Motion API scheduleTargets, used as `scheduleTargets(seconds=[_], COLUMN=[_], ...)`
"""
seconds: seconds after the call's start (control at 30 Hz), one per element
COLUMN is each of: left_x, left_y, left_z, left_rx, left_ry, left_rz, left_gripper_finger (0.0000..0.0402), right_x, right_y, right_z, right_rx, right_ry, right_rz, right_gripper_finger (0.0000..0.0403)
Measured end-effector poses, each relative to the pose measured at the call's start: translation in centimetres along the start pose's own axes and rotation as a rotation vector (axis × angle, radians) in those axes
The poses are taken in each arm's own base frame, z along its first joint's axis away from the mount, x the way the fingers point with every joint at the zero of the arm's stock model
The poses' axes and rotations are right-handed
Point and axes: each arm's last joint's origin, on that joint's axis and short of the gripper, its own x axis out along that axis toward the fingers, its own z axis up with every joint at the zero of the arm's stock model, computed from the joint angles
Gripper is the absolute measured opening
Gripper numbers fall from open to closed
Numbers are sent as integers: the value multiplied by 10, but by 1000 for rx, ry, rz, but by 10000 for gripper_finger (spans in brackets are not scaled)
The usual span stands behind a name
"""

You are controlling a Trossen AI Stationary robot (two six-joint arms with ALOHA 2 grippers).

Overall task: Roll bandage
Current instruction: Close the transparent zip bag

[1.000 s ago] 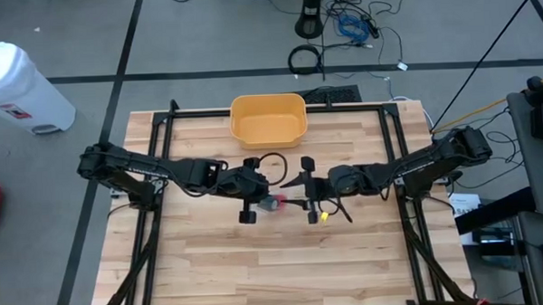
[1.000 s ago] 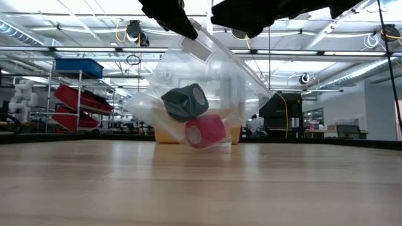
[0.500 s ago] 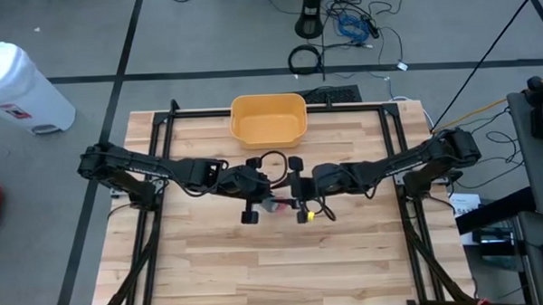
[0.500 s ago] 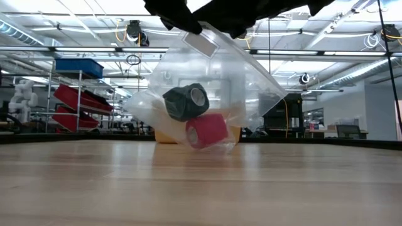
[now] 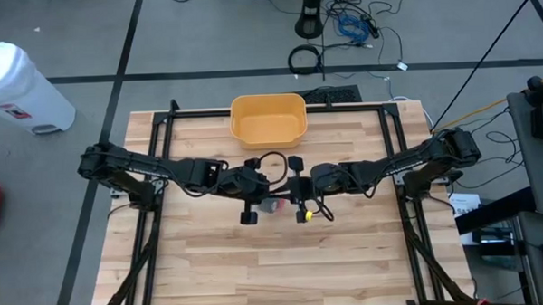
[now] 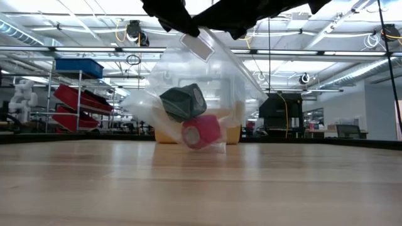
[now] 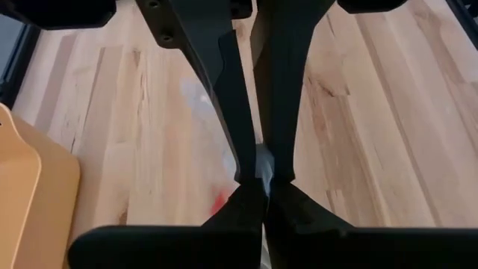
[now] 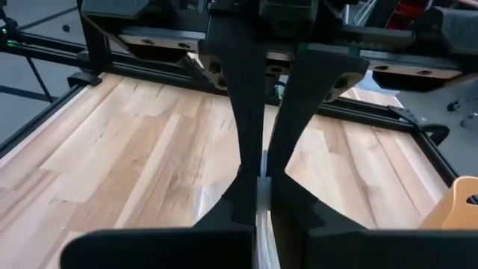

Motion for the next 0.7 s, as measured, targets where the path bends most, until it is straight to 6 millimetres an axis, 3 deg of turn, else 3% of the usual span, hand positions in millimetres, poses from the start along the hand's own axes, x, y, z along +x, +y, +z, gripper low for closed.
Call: scheduleTargets(seconds=[0.37,0.7], left_x=[-2,-31], left_y=[-10,-14], left_z=[1,5], left_rx=[22,29], left_ry=[-7,-69], left_rz=[-19,-40], left_gripper_finger=[0,0], right_x=[-1,-1], right_y=[1,4], right_z=[-5,-7], right_rx=[-1,3], right_ry=[59,94], right_rz=[-6,-10], right_gripper_finger=[5,3])
